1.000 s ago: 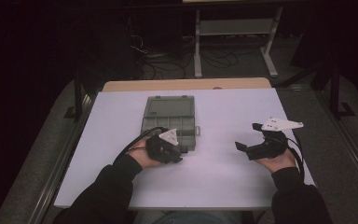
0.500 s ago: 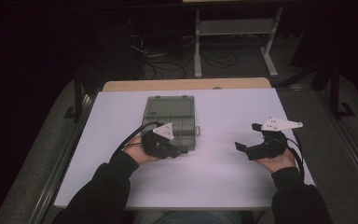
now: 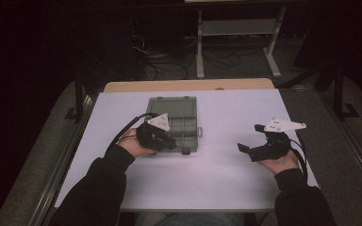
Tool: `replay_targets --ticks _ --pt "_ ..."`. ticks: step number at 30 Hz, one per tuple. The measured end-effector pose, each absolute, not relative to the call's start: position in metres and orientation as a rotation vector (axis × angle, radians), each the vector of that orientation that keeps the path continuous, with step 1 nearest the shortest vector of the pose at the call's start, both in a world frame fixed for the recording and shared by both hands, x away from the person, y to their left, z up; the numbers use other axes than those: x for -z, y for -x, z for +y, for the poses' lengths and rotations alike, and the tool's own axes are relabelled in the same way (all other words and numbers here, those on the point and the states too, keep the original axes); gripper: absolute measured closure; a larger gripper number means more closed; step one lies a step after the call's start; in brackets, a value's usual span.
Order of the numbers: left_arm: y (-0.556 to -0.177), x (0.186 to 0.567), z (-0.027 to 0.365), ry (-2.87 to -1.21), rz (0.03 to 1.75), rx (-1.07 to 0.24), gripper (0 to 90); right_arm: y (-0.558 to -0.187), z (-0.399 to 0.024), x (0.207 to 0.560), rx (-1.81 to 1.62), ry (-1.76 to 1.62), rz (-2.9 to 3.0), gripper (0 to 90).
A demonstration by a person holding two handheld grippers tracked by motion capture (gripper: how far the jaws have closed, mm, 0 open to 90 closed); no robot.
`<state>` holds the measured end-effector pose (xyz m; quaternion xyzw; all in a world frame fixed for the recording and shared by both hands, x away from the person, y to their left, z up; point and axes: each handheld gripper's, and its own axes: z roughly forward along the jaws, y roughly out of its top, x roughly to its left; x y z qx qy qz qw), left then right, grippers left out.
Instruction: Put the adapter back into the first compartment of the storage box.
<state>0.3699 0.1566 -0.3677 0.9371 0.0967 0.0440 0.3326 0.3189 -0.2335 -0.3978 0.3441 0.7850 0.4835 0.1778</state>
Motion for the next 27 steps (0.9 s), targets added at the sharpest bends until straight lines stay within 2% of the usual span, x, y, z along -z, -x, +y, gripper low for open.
replay_targets --ticks 27 --pt "-0.391 0.341 0.181 -2.434 0.346 -0.199 76.3 -0.319 -0.233 0.398 -1.368 -0.975 2.226 0.0"
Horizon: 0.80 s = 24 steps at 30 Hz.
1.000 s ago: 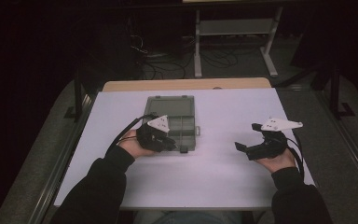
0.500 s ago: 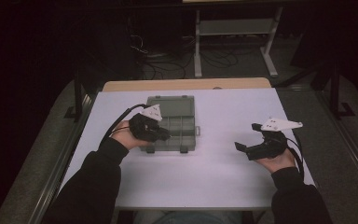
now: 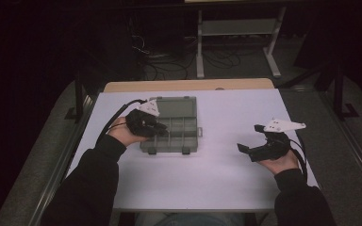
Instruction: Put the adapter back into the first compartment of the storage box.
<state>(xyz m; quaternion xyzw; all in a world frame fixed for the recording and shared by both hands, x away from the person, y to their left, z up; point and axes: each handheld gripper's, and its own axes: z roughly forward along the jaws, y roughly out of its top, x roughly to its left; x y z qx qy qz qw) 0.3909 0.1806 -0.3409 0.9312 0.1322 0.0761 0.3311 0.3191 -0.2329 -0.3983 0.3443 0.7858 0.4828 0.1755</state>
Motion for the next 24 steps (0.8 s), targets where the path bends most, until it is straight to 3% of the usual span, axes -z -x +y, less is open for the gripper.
replay_targets --ticks 24 --pt "-0.420 0.337 0.217 -2.352 0.514 -0.258 76.4 -0.320 -0.232 0.399 -1.365 -0.990 2.233 0.0"
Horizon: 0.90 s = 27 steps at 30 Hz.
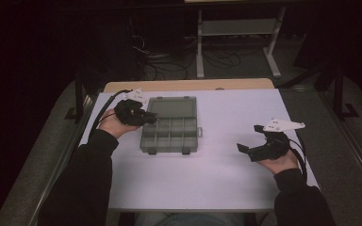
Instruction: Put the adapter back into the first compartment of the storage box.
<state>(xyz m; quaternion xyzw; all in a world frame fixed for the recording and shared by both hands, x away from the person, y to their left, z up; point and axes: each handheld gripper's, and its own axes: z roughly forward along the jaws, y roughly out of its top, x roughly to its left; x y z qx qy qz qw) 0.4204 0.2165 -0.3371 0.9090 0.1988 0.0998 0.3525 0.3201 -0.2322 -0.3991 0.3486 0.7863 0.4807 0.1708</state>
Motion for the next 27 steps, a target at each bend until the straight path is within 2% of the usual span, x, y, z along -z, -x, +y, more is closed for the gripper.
replay_targets --ticks 17,27 --pt "-0.440 0.351 0.250 -2.307 0.635 -0.284 76.4 -0.321 -0.233 0.399 -1.364 -0.992 2.232 0.0" --pt "-0.450 0.368 0.251 -2.318 0.657 -0.260 76.4 -0.321 -0.233 0.399 -1.365 -0.989 2.234 0.0"
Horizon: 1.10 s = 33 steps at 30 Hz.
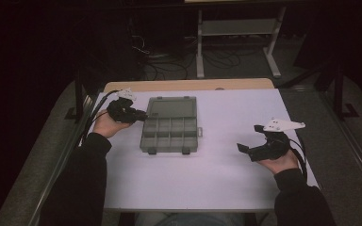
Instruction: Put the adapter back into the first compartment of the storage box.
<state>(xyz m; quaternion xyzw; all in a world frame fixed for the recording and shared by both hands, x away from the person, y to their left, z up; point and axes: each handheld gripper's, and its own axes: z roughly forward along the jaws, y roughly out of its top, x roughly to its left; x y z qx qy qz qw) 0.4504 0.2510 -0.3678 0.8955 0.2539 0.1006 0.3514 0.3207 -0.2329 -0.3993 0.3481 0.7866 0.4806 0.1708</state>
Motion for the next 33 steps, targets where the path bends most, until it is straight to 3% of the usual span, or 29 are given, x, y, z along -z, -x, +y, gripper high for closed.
replay_targets --ticks 33 --pt "-0.467 0.405 0.231 -2.422 0.684 -0.161 75.1 -0.322 -0.232 0.400 -1.361 -0.979 2.248 0.0"
